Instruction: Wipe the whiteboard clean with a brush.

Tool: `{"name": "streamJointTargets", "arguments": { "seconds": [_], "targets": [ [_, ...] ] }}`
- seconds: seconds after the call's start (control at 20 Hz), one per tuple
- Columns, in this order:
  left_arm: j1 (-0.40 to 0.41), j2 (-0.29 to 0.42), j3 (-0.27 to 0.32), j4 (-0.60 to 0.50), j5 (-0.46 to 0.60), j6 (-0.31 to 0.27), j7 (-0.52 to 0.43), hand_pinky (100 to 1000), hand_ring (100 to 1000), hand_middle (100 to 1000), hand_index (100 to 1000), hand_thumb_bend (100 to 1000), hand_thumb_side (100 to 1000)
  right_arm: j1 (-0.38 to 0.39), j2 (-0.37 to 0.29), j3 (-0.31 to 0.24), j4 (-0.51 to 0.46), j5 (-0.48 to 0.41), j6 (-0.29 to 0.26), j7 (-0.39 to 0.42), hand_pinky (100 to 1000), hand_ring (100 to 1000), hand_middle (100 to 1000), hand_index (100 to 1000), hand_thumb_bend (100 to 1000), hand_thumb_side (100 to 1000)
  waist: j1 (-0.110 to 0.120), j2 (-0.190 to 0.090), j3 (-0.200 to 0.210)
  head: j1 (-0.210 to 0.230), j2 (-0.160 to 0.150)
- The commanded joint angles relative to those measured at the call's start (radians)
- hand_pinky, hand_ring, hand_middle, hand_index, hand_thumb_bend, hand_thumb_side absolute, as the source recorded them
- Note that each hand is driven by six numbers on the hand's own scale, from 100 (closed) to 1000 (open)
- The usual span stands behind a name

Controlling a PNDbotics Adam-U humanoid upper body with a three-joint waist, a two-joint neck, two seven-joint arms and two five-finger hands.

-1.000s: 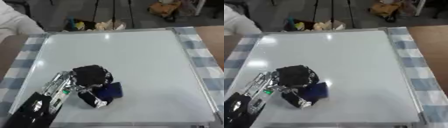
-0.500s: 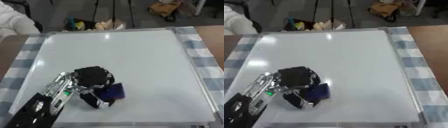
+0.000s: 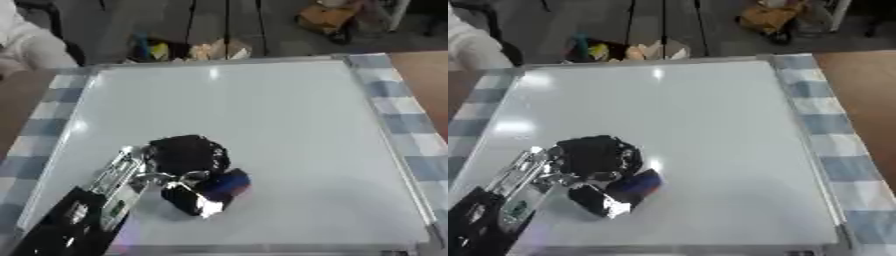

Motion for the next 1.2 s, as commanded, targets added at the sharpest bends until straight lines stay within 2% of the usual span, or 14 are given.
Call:
{"name": "streamJointTargets", "arguments": {
  "seconds": [0.05,0.35,0.4,0.7,0.9,0.95,1.2],
  "targets": [
    [-0.009,0.016,-0.006,-0.023,0.027,-0.293,-0.327,510,789,791,535,100,922,-0.003,-0.021,0.0,-0.02,-0.002,-0.003,0.0,715,853,629,810,100,840,-0.004,-0.016,-0.003,0.001,-0.01],
    [-0.009,0.018,-0.001,-0.038,0.063,-0.293,-0.373,510,789,791,535,100,922,-0.004,-0.02,0.0,-0.02,0.0,-0.002,0.001,715,853,629,810,100,840,-0.004,-0.016,-0.004,0.001,-0.009],
    [-0.008,0.019,-0.002,-0.039,0.066,-0.293,-0.379,532,804,816,514,100,976,-0.004,-0.02,0.0,-0.02,0.0,-0.002,0.0,714,853,629,810,100,837,-0.003,-0.015,-0.004,0.001,-0.009],
    [-0.007,0.024,-0.014,-0.06,0.106,-0.293,-0.413,530,801,811,510,100,902,-0.004,-0.019,-0.002,-0.02,0.001,0.0,-0.001,714,853,629,810,100,837,-0.003,-0.015,-0.005,0.001,-0.01],
    [-0.005,0.038,-0.004,-0.078,0.125,-0.293,-0.414,529,796,788,503,100,784,-0.001,-0.02,-0.003,-0.02,0.001,-0.004,-0.005,714,852,630,809,100,839,-0.004,-0.017,-0.004,-0.001,-0.011],
    [-0.004,0.043,-0.003,-0.082,0.129,-0.293,-0.414,529,796,788,503,100,784,0.0,-0.02,-0.003,-0.02,0.002,-0.005,-0.006,714,852,630,809,100,839,-0.004,-0.017,-0.004,-0.001,-0.012],
    [0.005,0.077,-0.008,-0.114,0.165,-0.293,-0.411,493,767,743,488,100,586,0.001,-0.021,-0.004,-0.02,0.004,-0.007,-0.009,714,852,631,809,100,839,-0.005,-0.017,-0.003,-0.005,-0.014]
  ]
}}
